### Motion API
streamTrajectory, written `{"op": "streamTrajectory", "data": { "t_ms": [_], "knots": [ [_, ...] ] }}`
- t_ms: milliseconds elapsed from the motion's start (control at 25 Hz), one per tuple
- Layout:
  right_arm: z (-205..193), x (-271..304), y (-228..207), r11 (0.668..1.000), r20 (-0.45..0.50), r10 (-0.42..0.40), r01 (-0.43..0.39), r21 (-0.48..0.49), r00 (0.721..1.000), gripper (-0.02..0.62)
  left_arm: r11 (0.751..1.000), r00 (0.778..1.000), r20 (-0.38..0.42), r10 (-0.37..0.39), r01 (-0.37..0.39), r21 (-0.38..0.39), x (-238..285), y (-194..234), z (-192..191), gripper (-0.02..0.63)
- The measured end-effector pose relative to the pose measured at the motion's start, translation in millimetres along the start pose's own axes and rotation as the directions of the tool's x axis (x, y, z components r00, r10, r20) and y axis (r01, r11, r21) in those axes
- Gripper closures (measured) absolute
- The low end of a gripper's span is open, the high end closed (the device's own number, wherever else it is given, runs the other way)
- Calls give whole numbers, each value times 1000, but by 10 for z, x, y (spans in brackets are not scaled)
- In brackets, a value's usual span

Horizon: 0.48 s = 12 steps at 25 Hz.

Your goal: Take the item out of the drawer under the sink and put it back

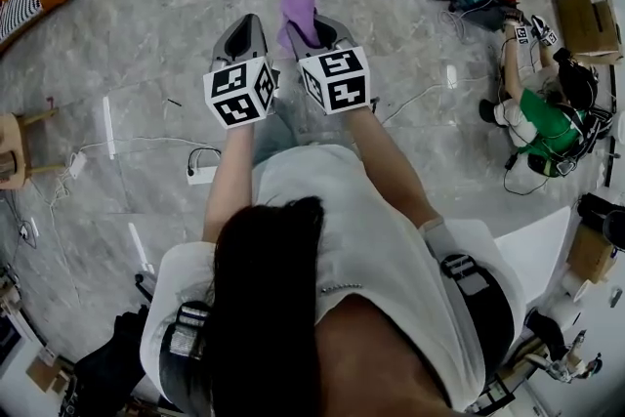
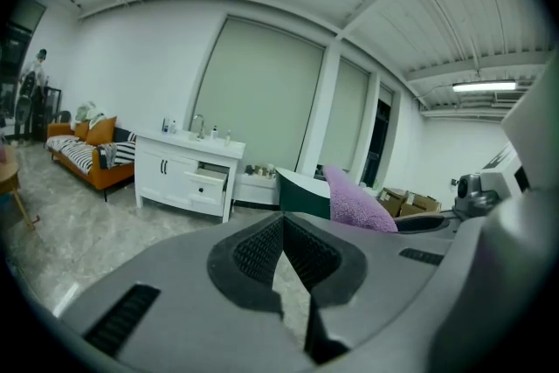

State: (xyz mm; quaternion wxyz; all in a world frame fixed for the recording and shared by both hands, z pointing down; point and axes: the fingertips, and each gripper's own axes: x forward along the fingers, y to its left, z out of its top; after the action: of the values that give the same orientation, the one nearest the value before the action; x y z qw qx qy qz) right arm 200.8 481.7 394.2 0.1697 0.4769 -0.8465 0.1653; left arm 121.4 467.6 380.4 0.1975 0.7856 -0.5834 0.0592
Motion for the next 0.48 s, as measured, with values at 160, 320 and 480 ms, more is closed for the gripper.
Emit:
{"op": "streamTrajectory", "data": {
  "t_ms": [160, 320, 480],
  "knots": [
    [233, 362, 26, 1000, -3, 2, -2, -4, 1000, 491, 1000, 1000, -8, -8, 8, 5, 245, 267, 210, 603],
    [458, 723, 93, 1000, 0, 5, -5, -7, 1000, 491, 1000, 1000, -12, -12, 12, 6, 444, 561, 406, 603],
    [630, 1038, 135, 1000, -5, 6, -6, -15, 1000, 491, 1000, 1000, -19, -17, 18, 7, 648, 807, 554, 603]
  ]
}}
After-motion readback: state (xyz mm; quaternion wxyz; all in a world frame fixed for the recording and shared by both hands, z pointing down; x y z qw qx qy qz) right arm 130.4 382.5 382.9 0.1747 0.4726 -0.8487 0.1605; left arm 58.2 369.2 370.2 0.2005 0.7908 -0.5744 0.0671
